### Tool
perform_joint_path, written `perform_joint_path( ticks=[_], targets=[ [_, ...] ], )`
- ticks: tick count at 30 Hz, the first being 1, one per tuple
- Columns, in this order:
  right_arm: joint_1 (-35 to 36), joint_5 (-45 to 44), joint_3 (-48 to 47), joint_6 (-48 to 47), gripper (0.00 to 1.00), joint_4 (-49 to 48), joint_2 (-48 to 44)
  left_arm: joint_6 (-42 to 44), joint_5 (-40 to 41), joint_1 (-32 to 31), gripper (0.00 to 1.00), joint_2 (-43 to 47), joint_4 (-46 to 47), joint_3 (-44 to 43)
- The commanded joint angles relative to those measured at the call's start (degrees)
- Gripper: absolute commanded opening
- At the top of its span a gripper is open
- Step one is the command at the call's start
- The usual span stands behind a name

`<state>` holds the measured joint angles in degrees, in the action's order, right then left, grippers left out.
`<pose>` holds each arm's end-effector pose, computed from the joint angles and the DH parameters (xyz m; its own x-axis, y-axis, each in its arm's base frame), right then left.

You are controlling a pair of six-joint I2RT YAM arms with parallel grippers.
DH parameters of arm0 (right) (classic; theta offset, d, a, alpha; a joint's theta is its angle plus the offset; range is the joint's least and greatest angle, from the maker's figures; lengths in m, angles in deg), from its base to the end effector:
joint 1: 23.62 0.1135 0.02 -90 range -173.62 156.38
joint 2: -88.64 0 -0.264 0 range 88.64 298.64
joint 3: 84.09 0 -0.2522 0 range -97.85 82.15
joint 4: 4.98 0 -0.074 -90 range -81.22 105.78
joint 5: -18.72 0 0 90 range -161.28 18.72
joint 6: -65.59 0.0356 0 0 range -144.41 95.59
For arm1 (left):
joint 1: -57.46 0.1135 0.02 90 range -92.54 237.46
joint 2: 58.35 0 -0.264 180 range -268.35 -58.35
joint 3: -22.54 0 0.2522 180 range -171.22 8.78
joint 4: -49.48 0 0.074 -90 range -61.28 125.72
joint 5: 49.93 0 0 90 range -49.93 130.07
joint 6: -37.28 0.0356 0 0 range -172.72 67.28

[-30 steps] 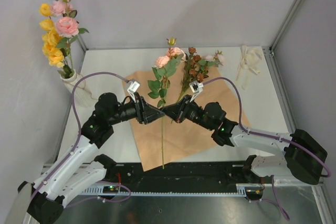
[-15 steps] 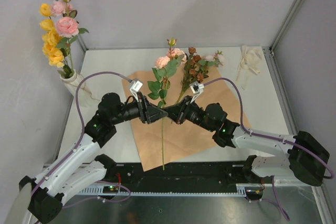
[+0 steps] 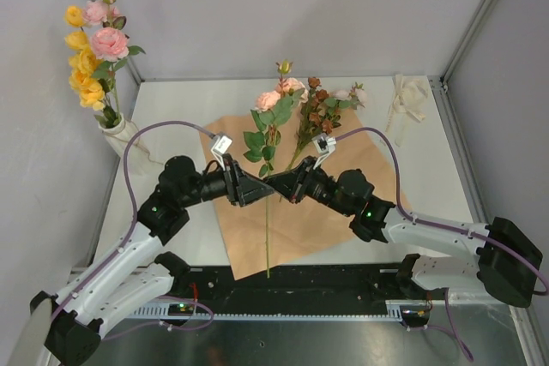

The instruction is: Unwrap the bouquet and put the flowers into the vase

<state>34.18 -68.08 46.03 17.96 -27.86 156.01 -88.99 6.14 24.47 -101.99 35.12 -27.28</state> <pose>0.1411 0.2279 0.2917 -0.5523 0.3856 -0.7391 -0.6798 0.3048 0.6671 0.1420 -0.1159 0.3081 -0.6376 -0.1713 -0.7511 0.6673 0.3644 -0.6496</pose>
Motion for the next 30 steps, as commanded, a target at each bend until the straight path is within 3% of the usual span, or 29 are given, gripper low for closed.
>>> perform_joint_path(
  ticks=[1, 5, 8, 16, 20, 24, 27, 30],
  targets=[
    [0.35, -2.14, -2.17, -0.64, 0.0, -3.02, -2.01, -1.07, -2.88, -0.92, 0.53, 0.16, 0.27, 1.25],
    [0.34, -2.74, -2.2, -0.56, 0.0, -2.96, -2.41, -1.16, -3.81, -1.37, 0.63, 0.19, 2.13, 1.94],
    [0.33, -2.83, -2.17, -0.35, 0.0, -3.24, -2.54, -1.32, -4.0, -1.71, 0.59, -0.03, 2.7, 2.33],
    [0.7, -2.17, -2.14, -0.25, 0.0, -3.54, -1.99, -1.33, -1.84, -2.16, 0.37, 0.31, 3.73, 1.5],
    [1.02, -1.51, -2.18, -0.91, 0.0, -3.67, -1.74, -0.35, 0.14, -2.16, 0.1, 0.59, 3.76, 0.79],
    [1.25, -1.35, -2.26, -1.73, 0.12, -2.77, -2.62, 1.1, 2.56, -2.14, 0.01, 0.95, 3.75, 0.28],
    [1.3, -2.64, -2.36, -2.72, 0.33, -0.26, -4.38, 3.39, 6.96, -2.13, 0.0, 2.2, 3.5, -0.03],
    [1.59, -5.22, -2.3, -4.04, 0.6, 3.54, -7.44, 6.5, 13.58, -2.13, 0.0, 3.75, 2.61, -0.77]
  ],
)
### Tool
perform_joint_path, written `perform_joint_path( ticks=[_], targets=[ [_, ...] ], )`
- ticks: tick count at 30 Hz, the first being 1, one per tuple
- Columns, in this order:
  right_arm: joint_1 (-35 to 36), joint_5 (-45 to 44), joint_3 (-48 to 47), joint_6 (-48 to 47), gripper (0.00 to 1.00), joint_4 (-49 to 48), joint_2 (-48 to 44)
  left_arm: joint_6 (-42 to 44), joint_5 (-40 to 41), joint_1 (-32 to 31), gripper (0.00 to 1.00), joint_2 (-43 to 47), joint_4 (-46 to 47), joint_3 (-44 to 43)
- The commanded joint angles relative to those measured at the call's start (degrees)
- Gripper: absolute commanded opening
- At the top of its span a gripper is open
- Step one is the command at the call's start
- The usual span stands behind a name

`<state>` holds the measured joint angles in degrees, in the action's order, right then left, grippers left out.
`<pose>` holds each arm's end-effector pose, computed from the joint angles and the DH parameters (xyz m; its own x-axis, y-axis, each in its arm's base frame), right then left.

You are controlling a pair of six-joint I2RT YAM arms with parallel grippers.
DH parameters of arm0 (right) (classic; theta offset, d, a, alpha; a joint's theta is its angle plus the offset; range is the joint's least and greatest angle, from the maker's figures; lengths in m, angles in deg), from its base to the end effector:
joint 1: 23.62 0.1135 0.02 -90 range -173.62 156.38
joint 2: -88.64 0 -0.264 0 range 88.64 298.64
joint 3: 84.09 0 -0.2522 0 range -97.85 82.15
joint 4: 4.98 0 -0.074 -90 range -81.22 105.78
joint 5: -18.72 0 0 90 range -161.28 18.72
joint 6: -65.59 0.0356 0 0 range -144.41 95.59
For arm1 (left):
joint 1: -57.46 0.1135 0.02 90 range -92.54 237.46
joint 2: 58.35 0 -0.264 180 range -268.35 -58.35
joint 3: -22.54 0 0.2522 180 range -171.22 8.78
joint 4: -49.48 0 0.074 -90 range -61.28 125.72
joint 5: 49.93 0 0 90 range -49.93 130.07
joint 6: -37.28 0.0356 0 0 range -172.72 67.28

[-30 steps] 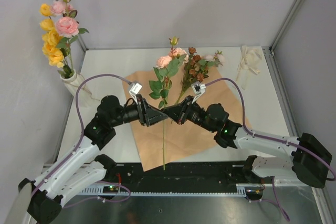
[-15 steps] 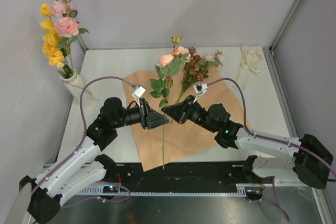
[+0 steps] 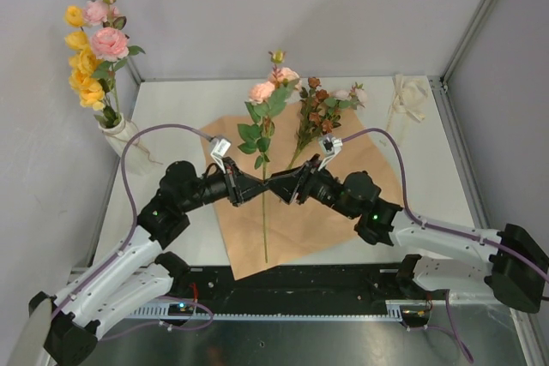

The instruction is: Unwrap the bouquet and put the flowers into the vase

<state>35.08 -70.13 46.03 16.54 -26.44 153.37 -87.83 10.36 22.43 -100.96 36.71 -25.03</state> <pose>0.1344 0.2225 0.3002 -0.5215 0.4035 -0.7518 -0.6922 0.3150 0.6493 0.1380 -0.1183 0.2998 -0.6090 -0.1831 -0.7717 0.6728 0.3961 -0.6249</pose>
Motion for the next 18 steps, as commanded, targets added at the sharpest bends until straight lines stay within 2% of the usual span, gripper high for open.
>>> perform_joint_path(
  ticks=[1, 4, 5, 9, 12, 15, 18],
  targets=[
    [0.88, -4.09, -2.29, -3.19, 0.68, 3.34, -5.93, 6.82, 11.67, -0.11, 0.0, 3.38, 0.71, -3.33],
    [1.47, -6.5, -2.33, -4.73, 0.92, 7.23, -8.95, 10.97, 21.99, -0.13, 0.0, 5.49, -1.06, -5.49],
    [1.62, -7.17, -2.31, -5.26, 0.96, 8.35, -10.08, 12.67, 25.76, -0.13, 0.0, 6.21, -1.82, -6.54],
    [1.95, -9.99, -1.74, -6.59, 0.99, 12.94, -14.03, 24.11, 47.31, -0.05, 0.0, 8.04, -2.37, -11.53],
    [2.0, -11.99, -0.77, -7.32, 0.99, 15.38, -17.17, 35.84, 61.68, 0.37, 0.0, 7.23, 1.12, -15.72],
    [1.94, -14.27, 0.44, -7.7, 0.99, 18.07, -20.68, 44.64, 67.24, 2.58, 0.0, 6.5, 6.95, -19.27],
    [1.69, -16.6, 1.51, -8.49, 0.99, 20.6, -24.1, 48.16, 68.01, 8.02, 0.0, 5.3, 9.73, -23.06]
  ],
)
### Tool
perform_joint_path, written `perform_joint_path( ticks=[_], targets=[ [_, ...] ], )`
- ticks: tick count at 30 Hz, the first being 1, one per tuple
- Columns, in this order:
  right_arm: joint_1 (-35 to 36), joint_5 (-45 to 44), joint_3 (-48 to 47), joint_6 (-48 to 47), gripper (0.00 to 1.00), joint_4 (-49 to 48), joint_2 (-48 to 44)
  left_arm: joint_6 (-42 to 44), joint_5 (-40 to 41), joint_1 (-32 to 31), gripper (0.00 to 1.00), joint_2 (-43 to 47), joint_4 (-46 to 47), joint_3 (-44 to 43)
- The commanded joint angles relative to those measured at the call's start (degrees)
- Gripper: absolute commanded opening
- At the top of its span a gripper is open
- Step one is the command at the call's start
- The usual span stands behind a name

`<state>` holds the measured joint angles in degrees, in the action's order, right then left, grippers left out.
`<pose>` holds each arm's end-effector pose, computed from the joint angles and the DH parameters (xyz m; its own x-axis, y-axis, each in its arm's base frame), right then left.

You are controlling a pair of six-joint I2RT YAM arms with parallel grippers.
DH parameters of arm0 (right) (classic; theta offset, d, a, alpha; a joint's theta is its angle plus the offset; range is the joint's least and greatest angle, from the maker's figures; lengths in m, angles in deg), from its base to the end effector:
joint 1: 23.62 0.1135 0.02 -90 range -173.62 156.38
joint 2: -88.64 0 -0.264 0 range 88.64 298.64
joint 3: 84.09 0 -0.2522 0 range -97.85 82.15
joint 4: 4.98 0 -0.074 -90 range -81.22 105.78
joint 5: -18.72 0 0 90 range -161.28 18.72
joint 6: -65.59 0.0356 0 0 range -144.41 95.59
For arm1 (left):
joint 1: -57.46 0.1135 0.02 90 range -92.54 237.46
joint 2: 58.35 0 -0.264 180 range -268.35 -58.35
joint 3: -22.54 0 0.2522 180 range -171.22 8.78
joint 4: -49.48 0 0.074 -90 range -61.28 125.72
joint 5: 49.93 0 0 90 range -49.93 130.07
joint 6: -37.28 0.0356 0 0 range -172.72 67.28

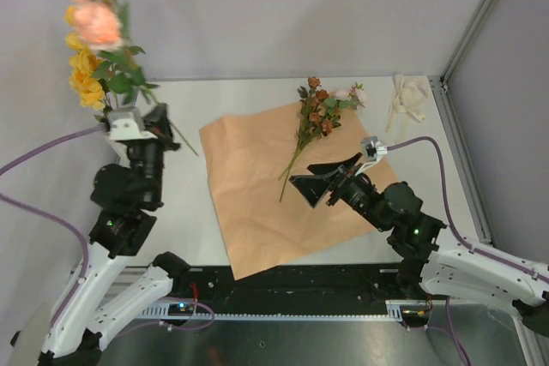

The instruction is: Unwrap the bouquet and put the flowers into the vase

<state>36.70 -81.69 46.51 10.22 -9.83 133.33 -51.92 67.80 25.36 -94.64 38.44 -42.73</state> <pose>0.1002 0.1629 0.3380 -0.3678 0.4835 -0.7944 -0.6773 0.4461 0.5851 0.1174 -0.0541 0.4244 0.2622 -0.1499 -0.9533 0.0917 0.9873 -0.1300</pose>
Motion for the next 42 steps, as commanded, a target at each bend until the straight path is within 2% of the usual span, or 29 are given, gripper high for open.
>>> perform_joint_path(
  ticks=[1, 6, 11, 17, 24, 31, 42],
  targets=[
    [-0.1, -5.75, 1.42, -2.41, 0.99, 4.71, -4.95, 12.62, 10.67, 7.04, 0.0, -1.39, 9.01, -6.41],
    [-1.54, -7.63, 3.67, -3.22, 0.99, 6.44, -9.16, 16.17, 12.21, 17.88, 0.0, -3.61, 17.64, -8.11],
    [-3.96, -6.78, 5.08, -3.11, 0.99, 7.27, -11.68, 15.17, 9.46, 28.04, 0.0, -8.76, 19.58, -11.55],
    [-7.64, -4.06, 5.5, -2.61, 0.99, 8.86, -13.58, 12.74, 9.2, 34.65, 0.0, -13.34, 24.6, -10.58],
    [-11.24, -1.73, 7.49, -1.99, 0.99, 9.21, -15.89, 14.8, 5.01, 36.9, 0.0, -18.87, 34.28, -7.11],
    [-14.22, 0.05, 8.79, -1.96, 0.99, 10.81, -18.65, 16.86, 3.65, 37.66, 0.0, -22.94, 37.36, -5.21],
    [-19.17, 3.24, 10.39, -1.62, 0.99, 13.34, -21.9, 11.17, 3.81, 40.37, 0.0, -28.05, 41.65, 4.28]
  ],
)
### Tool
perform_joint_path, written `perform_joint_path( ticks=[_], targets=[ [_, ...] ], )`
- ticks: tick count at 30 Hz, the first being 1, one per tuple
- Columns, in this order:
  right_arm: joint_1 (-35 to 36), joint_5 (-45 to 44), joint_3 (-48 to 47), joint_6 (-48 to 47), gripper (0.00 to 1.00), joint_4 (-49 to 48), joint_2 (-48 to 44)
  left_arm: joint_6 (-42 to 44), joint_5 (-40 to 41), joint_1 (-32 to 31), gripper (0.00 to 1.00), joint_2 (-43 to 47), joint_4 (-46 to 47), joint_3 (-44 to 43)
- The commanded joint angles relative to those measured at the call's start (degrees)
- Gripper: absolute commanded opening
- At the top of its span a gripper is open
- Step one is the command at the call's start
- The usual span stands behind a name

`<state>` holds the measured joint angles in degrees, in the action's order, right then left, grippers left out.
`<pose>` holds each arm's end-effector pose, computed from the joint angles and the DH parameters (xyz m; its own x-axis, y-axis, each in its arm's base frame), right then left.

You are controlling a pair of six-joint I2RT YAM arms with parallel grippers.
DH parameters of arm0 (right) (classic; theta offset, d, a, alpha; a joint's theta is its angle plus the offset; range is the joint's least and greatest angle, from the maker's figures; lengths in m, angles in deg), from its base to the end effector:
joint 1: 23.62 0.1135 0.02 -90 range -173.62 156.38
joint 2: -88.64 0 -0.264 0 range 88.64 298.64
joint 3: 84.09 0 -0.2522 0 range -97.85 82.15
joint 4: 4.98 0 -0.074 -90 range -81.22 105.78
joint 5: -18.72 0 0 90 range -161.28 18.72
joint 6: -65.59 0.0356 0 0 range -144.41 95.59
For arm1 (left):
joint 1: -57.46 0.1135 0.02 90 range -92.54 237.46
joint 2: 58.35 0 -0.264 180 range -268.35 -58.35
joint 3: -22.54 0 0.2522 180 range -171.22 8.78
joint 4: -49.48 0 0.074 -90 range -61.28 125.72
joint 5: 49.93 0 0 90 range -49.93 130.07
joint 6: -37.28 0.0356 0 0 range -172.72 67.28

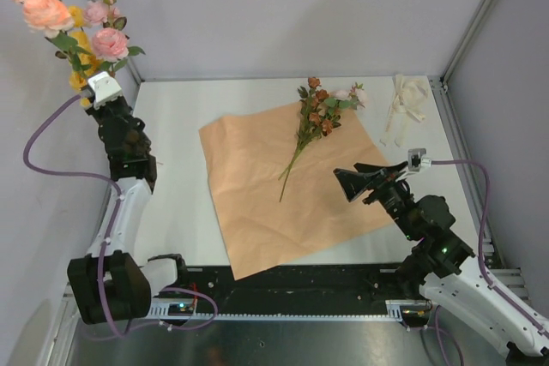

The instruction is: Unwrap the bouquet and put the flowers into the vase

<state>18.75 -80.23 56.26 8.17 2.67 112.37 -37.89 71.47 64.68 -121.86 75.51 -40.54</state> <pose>0.0989 0.0828 0.3046 -0.2077 0.5305 -0.8218 -0.5223 0.6502 0.5517 0.2443 0.0496 0.3930 0.2676 0.2541 -0.9294 -0.6640 0.7476 0.0132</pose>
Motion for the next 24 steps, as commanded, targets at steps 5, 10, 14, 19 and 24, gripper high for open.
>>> perform_joint_path(
  ticks=[5, 10, 14, 19, 24],
  targets=[
    [-2.02, 2.91, 0.76, 0.91, 0.99, 0.41, -0.79, -5.97, -1.32, 1.63, 0.0, -2.94, 4.85, 5.88],
    [-2.12, 3.69, 0.84, 1.35, 0.99, 0.39, -0.62, -8.41, 1.98, 1.66, 0.04, -4.2, 4.12, 7.68],
    [-2.26, 4.28, 0.84, 1.62, 0.99, 0.44, -0.77, -9.78, 1.27, 1.59, 0.35, -2.04, 1.42, 8.5],
    [-2.28, 4.75, 0.84, 2.45, 0.99, 0.27, -0.46, -10.57, 0.74, 1.18, 0.75, 2.37, -2.72, 8.29],
    [-2.48, 5.76, 0.73, 3.37, 0.99, 0.47, 0.65, -10.27, 0.03, -0.14, 0.92, 8.24, -9.07, 7.88]
  ],
)
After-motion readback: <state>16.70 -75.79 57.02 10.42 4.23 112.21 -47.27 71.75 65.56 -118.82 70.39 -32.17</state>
